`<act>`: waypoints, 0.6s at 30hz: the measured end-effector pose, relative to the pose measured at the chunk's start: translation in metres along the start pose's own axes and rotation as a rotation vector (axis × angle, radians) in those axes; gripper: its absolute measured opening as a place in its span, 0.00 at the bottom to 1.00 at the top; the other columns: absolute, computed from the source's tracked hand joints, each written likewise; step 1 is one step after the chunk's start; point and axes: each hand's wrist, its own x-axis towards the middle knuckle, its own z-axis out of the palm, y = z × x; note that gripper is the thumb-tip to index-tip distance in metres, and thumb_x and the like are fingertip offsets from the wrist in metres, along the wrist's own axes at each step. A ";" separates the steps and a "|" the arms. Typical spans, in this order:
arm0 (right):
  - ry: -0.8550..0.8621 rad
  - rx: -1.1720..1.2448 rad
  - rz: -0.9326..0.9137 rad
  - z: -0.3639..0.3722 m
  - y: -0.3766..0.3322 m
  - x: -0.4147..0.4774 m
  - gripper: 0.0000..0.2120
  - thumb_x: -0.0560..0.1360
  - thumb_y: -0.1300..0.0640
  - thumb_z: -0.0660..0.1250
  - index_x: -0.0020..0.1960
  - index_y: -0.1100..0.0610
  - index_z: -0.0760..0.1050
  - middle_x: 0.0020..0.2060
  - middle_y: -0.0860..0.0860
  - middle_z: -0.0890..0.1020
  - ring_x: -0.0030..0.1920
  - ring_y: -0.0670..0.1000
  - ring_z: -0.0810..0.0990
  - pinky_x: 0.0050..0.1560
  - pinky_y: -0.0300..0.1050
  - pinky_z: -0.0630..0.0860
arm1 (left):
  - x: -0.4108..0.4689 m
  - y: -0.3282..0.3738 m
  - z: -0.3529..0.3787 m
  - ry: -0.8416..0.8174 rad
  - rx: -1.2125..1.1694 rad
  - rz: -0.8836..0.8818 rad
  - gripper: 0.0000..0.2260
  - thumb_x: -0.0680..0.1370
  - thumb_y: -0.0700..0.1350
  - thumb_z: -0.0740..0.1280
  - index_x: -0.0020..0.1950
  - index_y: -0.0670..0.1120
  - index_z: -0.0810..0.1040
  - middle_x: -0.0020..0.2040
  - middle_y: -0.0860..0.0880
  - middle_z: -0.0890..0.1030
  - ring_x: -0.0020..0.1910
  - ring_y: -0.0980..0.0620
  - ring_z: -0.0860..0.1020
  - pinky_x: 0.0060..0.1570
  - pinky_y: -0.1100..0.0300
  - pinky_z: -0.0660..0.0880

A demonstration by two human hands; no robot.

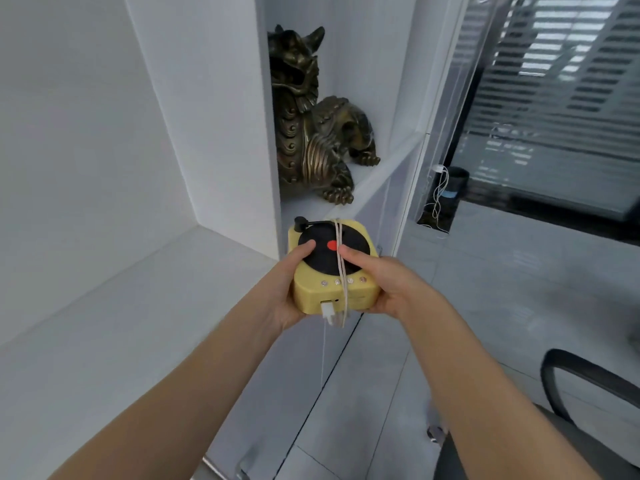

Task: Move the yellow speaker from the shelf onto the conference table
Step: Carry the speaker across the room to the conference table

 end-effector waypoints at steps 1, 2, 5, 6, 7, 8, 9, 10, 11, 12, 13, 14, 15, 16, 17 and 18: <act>0.033 0.024 -0.005 -0.012 -0.001 0.000 0.27 0.64 0.47 0.77 0.57 0.59 0.75 0.47 0.57 0.84 0.45 0.56 0.83 0.40 0.50 0.81 | 0.008 -0.003 0.011 -0.008 0.019 -0.004 0.15 0.76 0.51 0.66 0.59 0.46 0.77 0.53 0.42 0.83 0.51 0.42 0.82 0.51 0.45 0.78; 0.066 0.049 -0.012 -0.025 -0.002 0.001 0.28 0.64 0.47 0.77 0.57 0.59 0.75 0.48 0.57 0.84 0.46 0.56 0.84 0.41 0.51 0.81 | 0.016 -0.006 0.024 -0.021 0.041 -0.011 0.14 0.76 0.51 0.65 0.58 0.46 0.77 0.53 0.42 0.83 0.51 0.42 0.82 0.51 0.44 0.78; 0.142 0.109 -0.030 -0.059 -0.005 0.005 0.29 0.63 0.47 0.78 0.58 0.59 0.75 0.48 0.57 0.84 0.47 0.57 0.83 0.45 0.53 0.82 | 0.042 -0.015 0.053 -0.064 0.095 -0.037 0.14 0.76 0.52 0.65 0.59 0.47 0.77 0.52 0.43 0.84 0.48 0.43 0.83 0.43 0.47 0.80; 0.167 0.119 -0.033 -0.068 -0.007 0.007 0.29 0.62 0.47 0.78 0.58 0.59 0.75 0.49 0.57 0.84 0.48 0.58 0.83 0.46 0.54 0.81 | 0.049 -0.017 0.060 -0.082 0.115 -0.054 0.16 0.76 0.53 0.66 0.60 0.48 0.77 0.52 0.44 0.84 0.47 0.44 0.83 0.41 0.49 0.81; 0.195 0.134 -0.035 -0.079 -0.008 0.009 0.30 0.62 0.46 0.78 0.59 0.59 0.74 0.50 0.58 0.83 0.49 0.58 0.83 0.46 0.55 0.81 | 0.058 -0.020 0.069 -0.098 0.140 -0.067 0.17 0.75 0.53 0.66 0.61 0.48 0.77 0.52 0.44 0.84 0.47 0.44 0.83 0.38 0.50 0.81; 0.221 0.152 -0.039 -0.091 -0.010 0.013 0.31 0.62 0.46 0.78 0.59 0.59 0.74 0.51 0.58 0.83 0.49 0.59 0.83 0.46 0.55 0.81 | 0.068 -0.022 0.079 -0.120 0.157 -0.080 0.18 0.74 0.53 0.67 0.62 0.49 0.76 0.53 0.44 0.84 0.47 0.44 0.83 0.37 0.51 0.81; 0.242 0.167 -0.040 -0.102 -0.012 0.018 0.32 0.62 0.46 0.78 0.60 0.59 0.74 0.51 0.58 0.83 0.50 0.59 0.82 0.45 0.54 0.81 | 0.078 -0.023 0.088 -0.131 0.176 -0.086 0.19 0.74 0.53 0.68 0.63 0.49 0.75 0.54 0.44 0.84 0.49 0.44 0.83 0.37 0.51 0.81; 0.259 0.183 -0.039 -0.116 -0.016 0.023 0.32 0.62 0.46 0.78 0.60 0.59 0.74 0.52 0.58 0.83 0.50 0.59 0.82 0.44 0.54 0.80 | 0.089 -0.025 0.100 -0.142 0.195 -0.099 0.21 0.73 0.53 0.69 0.64 0.48 0.75 0.55 0.44 0.83 0.50 0.44 0.83 0.38 0.50 0.81; 0.271 0.196 -0.037 -0.126 -0.018 0.027 0.31 0.62 0.46 0.78 0.60 0.59 0.74 0.51 0.58 0.83 0.50 0.59 0.82 0.43 0.53 0.80 | 0.098 -0.026 0.110 -0.145 0.212 -0.106 0.22 0.73 0.52 0.70 0.65 0.48 0.74 0.56 0.44 0.83 0.50 0.44 0.83 0.40 0.50 0.81; 0.282 0.209 -0.038 -0.138 -0.022 0.031 0.31 0.63 0.46 0.78 0.59 0.60 0.74 0.51 0.58 0.83 0.49 0.59 0.82 0.42 0.53 0.80 | 0.106 -0.028 0.121 -0.150 0.231 -0.111 0.21 0.73 0.52 0.70 0.64 0.48 0.74 0.54 0.44 0.83 0.49 0.44 0.83 0.41 0.50 0.81; 0.299 0.220 -0.039 -0.152 -0.026 0.037 0.30 0.63 0.47 0.78 0.59 0.60 0.74 0.50 0.58 0.83 0.48 0.59 0.82 0.42 0.52 0.80 | 0.116 -0.030 0.134 -0.156 0.244 -0.121 0.20 0.73 0.51 0.70 0.63 0.48 0.75 0.52 0.44 0.84 0.47 0.44 0.83 0.41 0.50 0.81; 0.319 0.234 -0.044 -0.169 -0.031 0.044 0.31 0.63 0.46 0.78 0.60 0.60 0.74 0.51 0.58 0.83 0.48 0.59 0.82 0.42 0.53 0.81 | 0.130 -0.032 0.150 -0.161 0.255 -0.134 0.18 0.73 0.51 0.70 0.62 0.48 0.75 0.50 0.44 0.84 0.45 0.45 0.83 0.41 0.51 0.81; 0.336 0.237 -0.046 -0.181 -0.034 0.050 0.33 0.62 0.46 0.78 0.60 0.59 0.73 0.51 0.58 0.83 0.49 0.58 0.82 0.42 0.53 0.81 | 0.140 -0.034 0.160 -0.165 0.264 -0.143 0.17 0.73 0.50 0.69 0.60 0.48 0.76 0.48 0.45 0.85 0.44 0.45 0.83 0.41 0.51 0.80; 0.350 0.242 -0.048 -0.194 -0.038 0.056 0.34 0.61 0.45 0.78 0.61 0.59 0.73 0.52 0.58 0.83 0.49 0.58 0.82 0.42 0.53 0.81 | 0.150 -0.035 0.171 -0.185 0.275 -0.149 0.14 0.74 0.50 0.69 0.58 0.48 0.77 0.45 0.46 0.85 0.43 0.46 0.83 0.41 0.51 0.80; 0.364 0.253 -0.050 -0.205 -0.041 0.061 0.35 0.61 0.45 0.79 0.61 0.59 0.72 0.52 0.58 0.82 0.49 0.58 0.82 0.42 0.53 0.81 | 0.161 -0.037 0.182 -0.208 0.283 -0.152 0.12 0.74 0.50 0.69 0.55 0.48 0.78 0.42 0.47 0.86 0.42 0.46 0.83 0.40 0.52 0.80; 0.379 0.264 -0.054 -0.216 -0.045 0.065 0.35 0.61 0.46 0.79 0.61 0.59 0.72 0.52 0.58 0.82 0.49 0.58 0.82 0.42 0.52 0.81 | 0.171 -0.039 0.192 -0.221 0.290 -0.161 0.10 0.75 0.50 0.68 0.52 0.48 0.78 0.39 0.47 0.86 0.40 0.47 0.84 0.39 0.53 0.80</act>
